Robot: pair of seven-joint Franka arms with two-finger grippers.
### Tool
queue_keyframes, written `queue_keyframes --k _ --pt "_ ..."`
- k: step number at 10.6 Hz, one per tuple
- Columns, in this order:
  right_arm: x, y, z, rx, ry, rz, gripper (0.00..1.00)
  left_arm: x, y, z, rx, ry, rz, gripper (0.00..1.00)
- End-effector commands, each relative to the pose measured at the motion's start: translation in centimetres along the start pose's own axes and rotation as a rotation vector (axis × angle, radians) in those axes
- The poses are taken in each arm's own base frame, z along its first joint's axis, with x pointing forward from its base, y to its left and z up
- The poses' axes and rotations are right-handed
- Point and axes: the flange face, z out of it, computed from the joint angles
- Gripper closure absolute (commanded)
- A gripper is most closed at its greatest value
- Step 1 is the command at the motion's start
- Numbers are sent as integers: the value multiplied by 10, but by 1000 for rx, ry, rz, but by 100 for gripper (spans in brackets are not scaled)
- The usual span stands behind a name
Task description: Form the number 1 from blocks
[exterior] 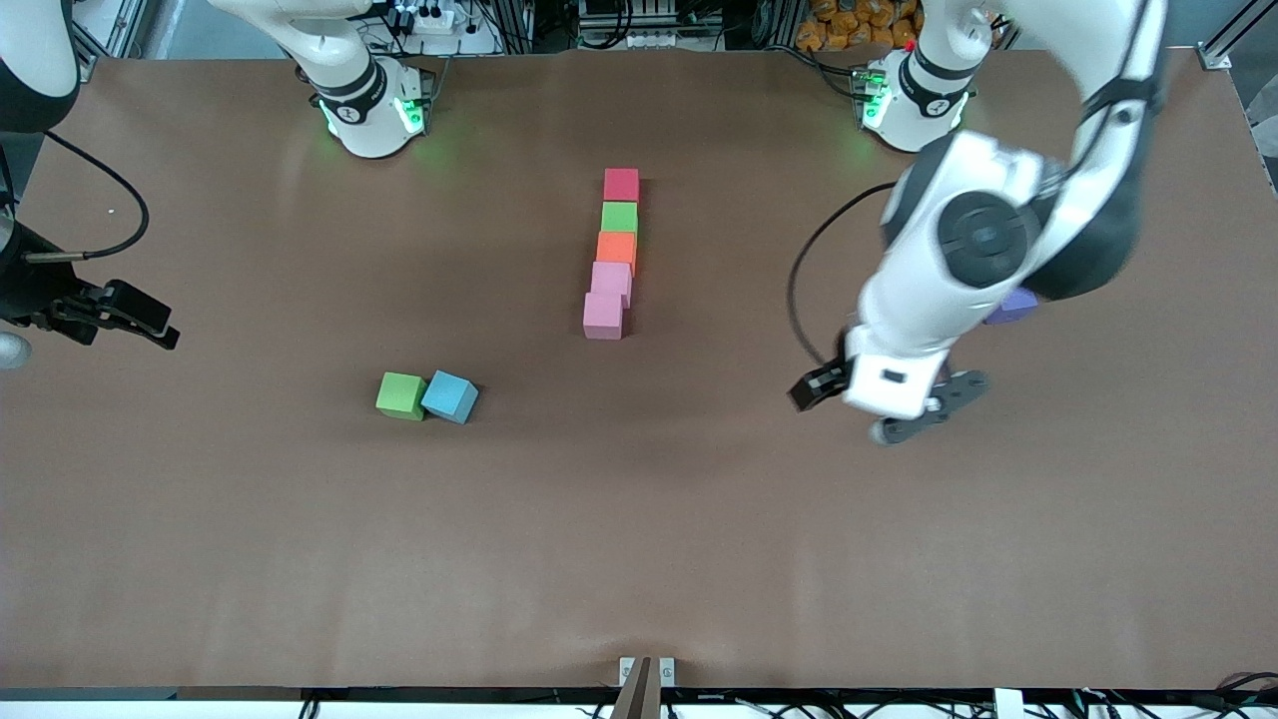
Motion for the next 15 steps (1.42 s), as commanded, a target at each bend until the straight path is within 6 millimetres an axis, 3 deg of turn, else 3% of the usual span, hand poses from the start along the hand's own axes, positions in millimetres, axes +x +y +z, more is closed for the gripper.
queue_keyframes --k 1,3,4,7,11,12,15 --pt "2 -6 -3 15 -1 -9 0 7 -44 -35 45 -3 116 0" --pt "2 -6 -5 5 1 -13 0 13 -83 -66 66 -23 169 0" --pt "1 -6 -6 3 4 -16 0 25 -117 -83 70 -28 217 0" --pt "1 -8 -12 -24 16 -39 0 41 -170 -121 56 -1 317 0" --pt "-3 -18 -28 -56 13 -54 0 24 -205 -166 48 53 373 0" --pt "-3 -18 -28 -56 11 -53 0 25 -218 -171 55 42 397 0" --pt "-3 -18 -30 -56 14 -53 0 15 -229 -177 95 -3 544 0"
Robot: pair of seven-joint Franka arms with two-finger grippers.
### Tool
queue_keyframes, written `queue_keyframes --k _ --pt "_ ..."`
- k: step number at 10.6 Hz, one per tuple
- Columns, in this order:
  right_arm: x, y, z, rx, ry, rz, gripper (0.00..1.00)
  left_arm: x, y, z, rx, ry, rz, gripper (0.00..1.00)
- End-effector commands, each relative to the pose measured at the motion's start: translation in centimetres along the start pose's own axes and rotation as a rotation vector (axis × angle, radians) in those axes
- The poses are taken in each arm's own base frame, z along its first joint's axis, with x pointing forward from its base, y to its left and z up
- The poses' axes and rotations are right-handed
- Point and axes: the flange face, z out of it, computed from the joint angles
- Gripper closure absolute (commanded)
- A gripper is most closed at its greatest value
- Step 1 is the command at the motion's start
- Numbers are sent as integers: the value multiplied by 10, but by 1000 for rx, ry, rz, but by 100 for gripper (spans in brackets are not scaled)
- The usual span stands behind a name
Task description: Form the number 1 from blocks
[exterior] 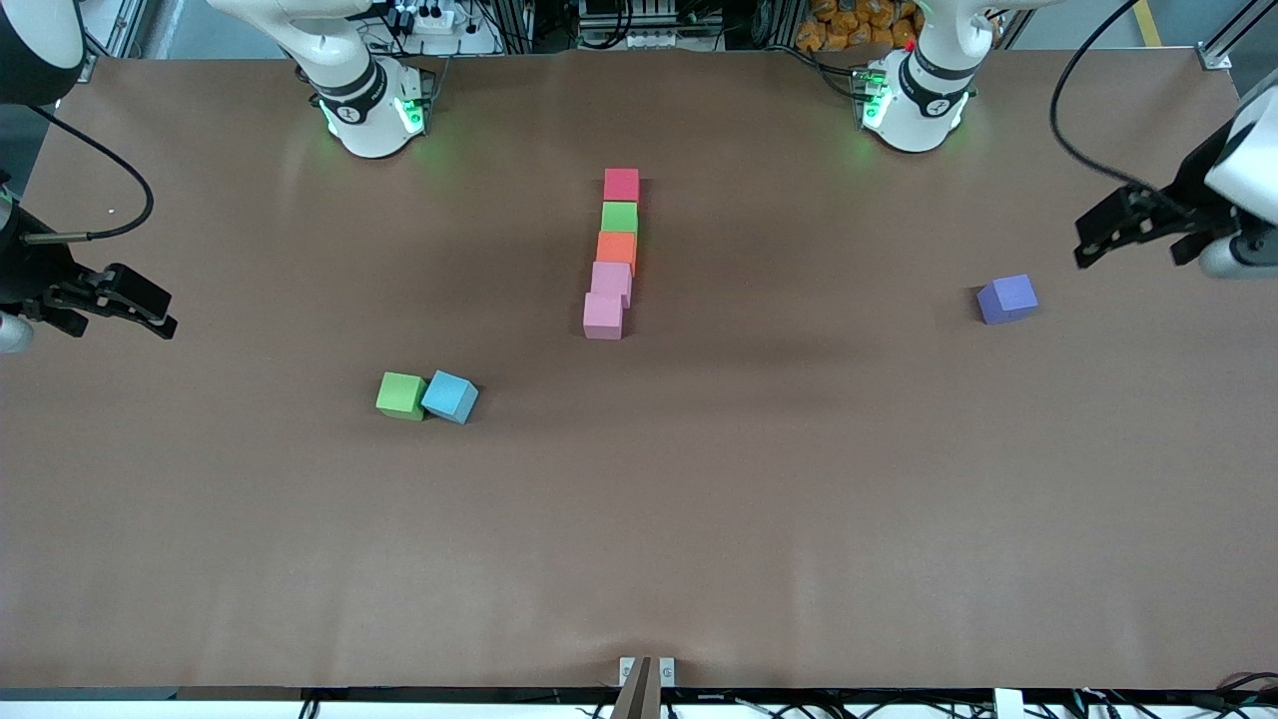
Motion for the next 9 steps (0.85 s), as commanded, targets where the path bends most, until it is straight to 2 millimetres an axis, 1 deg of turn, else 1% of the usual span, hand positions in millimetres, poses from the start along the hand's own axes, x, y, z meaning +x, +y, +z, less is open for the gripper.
queue_keyframes --k 1,4,6,8,9 --pt "-1 0 -7 -19 -1 -4 0 -15 -3 1 35 -51 68 0" --pt "0 1 -6 -19 -2 -3 0 -17 0 1 34 -71 72 0" --pt "-1 0 -6 -19 -4 -4 0 -12 -3 5 31 -79 68 0" --pt "-1 1 -5 -20 -11 -3 0 -11 0 7 25 -82 70 0" --pt "-1 1 -9 -19 -4 -4 0 -11 1 6 20 -80 71 0"
